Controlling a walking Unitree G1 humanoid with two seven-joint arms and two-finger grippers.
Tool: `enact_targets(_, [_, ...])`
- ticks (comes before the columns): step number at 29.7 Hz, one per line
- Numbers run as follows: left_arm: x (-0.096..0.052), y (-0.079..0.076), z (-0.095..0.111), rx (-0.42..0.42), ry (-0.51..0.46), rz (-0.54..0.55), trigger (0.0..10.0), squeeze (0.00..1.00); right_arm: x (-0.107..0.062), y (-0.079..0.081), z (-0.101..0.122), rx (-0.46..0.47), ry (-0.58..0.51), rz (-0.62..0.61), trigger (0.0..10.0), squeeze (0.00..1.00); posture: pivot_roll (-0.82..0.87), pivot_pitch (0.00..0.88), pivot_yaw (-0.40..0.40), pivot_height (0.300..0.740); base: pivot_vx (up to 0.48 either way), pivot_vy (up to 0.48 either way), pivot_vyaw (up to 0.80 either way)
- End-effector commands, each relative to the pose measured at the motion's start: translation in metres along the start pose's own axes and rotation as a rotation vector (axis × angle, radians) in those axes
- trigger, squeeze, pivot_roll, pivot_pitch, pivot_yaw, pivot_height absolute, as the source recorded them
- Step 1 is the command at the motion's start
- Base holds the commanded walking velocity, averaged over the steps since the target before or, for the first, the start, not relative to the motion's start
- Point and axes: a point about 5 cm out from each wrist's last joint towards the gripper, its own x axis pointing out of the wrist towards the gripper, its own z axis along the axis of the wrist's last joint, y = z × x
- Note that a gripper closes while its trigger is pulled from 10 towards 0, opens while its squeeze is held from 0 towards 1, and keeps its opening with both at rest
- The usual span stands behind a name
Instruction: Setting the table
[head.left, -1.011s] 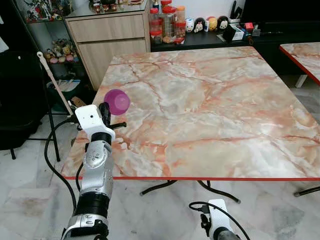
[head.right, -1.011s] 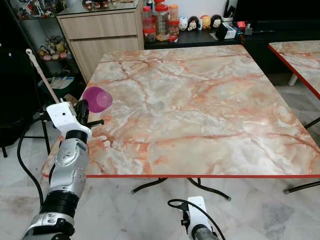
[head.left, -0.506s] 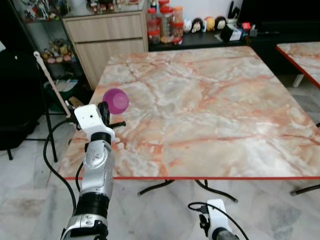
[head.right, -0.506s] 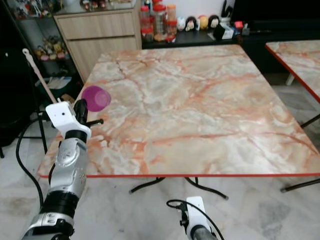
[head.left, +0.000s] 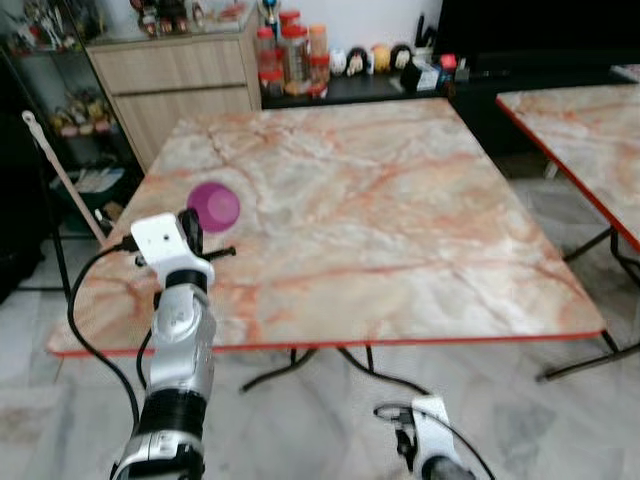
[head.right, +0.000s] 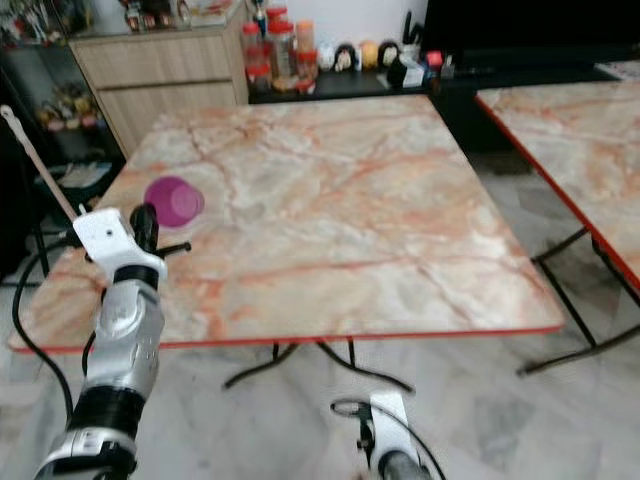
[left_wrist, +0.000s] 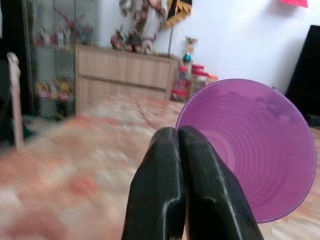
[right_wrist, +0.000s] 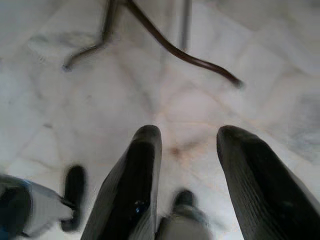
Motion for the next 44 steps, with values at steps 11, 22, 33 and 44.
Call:
enact_targets(11, [0.002,0.012,0.008,0.011,-0.037,0.047,10.0,0.0,0.0,-0.002,0.002,0.001,-0.006,-0.002,10.0,0.0,0.07,0.0,0.04,0.74,0.0,-0.418,0.0])
enact_targets(22, [-0.004,0.024,0.009,0.023,-0.037,0.09,10.0,0.0,0.0,-0.001,0.0,0.009,-0.005,-0.004,10.0,0.0,0.07,0.0,0.045,0.74,0.0,-0.417,0.0])
enact_targets(33, [-0.024,0.042,-0.008,0.098,0.032,0.12,10.0,0.0,-0.001,-0.001,-0.001,0.019,-0.002,-0.009,10.0,0.0,0.07,0.0,0.054,0.74,0.0,-0.384,0.0])
enact_targets(44, [-0.057,0.065,-0.034,0.22,0.155,0.117,10.0,0.0,-0.001,-0.001,-0.002,0.017,-0.001,-0.01,10.0,0.0,0.07,0.0,0.052,0.74,0.0,-0.249,0.0])
